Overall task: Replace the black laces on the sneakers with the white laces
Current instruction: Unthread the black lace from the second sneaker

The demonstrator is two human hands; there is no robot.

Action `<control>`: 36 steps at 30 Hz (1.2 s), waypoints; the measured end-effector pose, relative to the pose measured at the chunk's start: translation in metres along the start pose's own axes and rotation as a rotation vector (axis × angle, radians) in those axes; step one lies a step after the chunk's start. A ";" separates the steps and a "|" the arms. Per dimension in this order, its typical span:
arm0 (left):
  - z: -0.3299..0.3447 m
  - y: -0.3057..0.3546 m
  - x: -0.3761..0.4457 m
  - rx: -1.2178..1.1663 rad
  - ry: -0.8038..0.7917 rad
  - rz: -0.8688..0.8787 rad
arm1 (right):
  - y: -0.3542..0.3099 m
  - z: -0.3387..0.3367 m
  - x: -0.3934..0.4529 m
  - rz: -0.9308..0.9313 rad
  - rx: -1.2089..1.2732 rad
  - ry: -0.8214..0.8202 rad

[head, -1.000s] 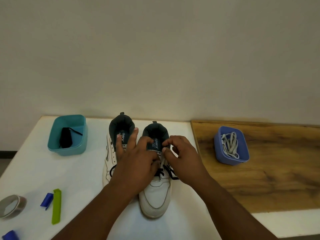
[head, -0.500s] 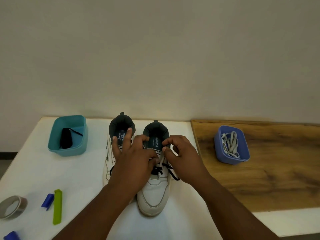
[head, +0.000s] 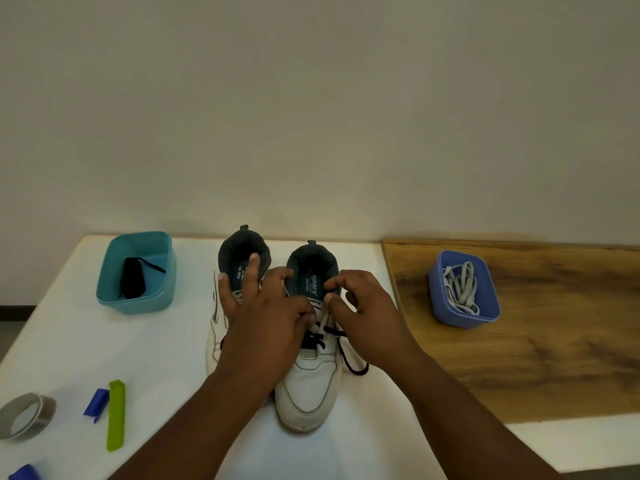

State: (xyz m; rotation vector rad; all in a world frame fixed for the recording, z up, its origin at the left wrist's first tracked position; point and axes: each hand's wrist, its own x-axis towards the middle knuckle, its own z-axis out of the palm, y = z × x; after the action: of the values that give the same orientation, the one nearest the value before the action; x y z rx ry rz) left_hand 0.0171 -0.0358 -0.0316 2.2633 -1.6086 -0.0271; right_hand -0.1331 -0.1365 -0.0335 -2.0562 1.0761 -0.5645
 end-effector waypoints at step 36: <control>-0.051 0.006 0.009 -0.727 0.584 0.046 | -0.024 -0.007 -0.010 -0.185 -0.120 -0.064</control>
State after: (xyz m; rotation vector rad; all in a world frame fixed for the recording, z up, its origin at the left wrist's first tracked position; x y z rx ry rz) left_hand 0.0260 -0.0317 0.0192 1.4866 -1.0933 0.0500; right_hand -0.1306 -0.1221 -0.0109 -2.2788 0.9073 -0.5321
